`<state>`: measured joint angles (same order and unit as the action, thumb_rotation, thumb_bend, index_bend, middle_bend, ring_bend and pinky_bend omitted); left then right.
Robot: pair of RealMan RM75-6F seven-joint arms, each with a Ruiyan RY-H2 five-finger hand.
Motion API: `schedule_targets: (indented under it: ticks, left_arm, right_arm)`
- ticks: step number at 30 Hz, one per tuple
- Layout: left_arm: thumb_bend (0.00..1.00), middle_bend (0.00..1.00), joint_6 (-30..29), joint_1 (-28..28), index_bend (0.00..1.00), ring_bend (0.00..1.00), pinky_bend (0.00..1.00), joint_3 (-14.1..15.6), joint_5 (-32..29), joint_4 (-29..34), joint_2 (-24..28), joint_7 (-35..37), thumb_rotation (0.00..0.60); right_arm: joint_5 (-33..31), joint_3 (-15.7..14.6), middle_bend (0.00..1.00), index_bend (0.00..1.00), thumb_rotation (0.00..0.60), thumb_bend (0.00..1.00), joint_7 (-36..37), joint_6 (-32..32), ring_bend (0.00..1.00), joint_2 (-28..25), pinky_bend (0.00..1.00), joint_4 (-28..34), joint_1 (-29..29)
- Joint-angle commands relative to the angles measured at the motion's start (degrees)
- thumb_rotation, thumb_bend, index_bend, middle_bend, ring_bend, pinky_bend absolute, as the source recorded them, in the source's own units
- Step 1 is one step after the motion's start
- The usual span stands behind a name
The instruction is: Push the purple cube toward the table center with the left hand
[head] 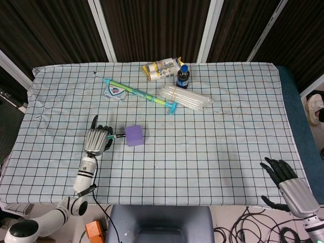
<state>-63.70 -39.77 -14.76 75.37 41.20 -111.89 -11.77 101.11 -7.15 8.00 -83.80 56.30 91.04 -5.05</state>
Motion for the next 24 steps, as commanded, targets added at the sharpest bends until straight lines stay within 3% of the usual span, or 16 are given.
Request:
schedule_targets:
  ticks: [1, 10, 16, 20, 24]
  left_arm:
    - [0.43, 0.86, -0.1, -1.7, 0.81, 0.46, 0.08, -1.5, -1.4, 0.2, -2.3, -2.5, 0.6]
    - [0.43, 0.86, -0.4, -5.1, 0.81, 0.46, 0.08, -3.4, -3.2, 0.5, -7.5, -7.0, 0.6]
    - [0.43, 0.86, -2.0, -6.1, 0.81, 0.46, 0.08, -2.7, -1.8, 1.3, -8.5, -7.2, 0.6]
    - [0.43, 0.86, -5.5, -3.4, 0.81, 0.47, 0.08, -1.4, -0.7, 3.0, -5.7, -6.8, 0.6]
    - [0.43, 0.86, -10.3, 3.1, 0.79, 0.47, 0.07, 2.8, 1.6, 8.5, 1.1, -4.4, 0.6]
  right_arm:
    - [0.3, -0.1, 0.0, 0.0, 0.6, 0.39, 0.8, -0.5, 0.0, -0.3, 0.0, -0.3, 0.1]
    - [2.0, -0.4, 0.0, 0.0, 0.6, 0.39, 2.8, -3.3, 0.0, -0.9, 0.0, -1.2, 1.0]
    - [2.6, -0.4, 0.0, 0.0, 0.6, 0.39, 3.8, -4.6, 0.0, -1.0, 0.0, -1.9, 1.3]
    - [2.9, -0.6, 0.0, 0.0, 0.6, 0.39, 3.9, -4.6, 0.0, -1.0, 0.0, -2.3, 1.3]
    - [2.8, -0.6, 0.0, 0.0, 0.6, 0.39, 3.8, -4.3, 0.0, -1.0, 0.0, -2.1, 1.2]
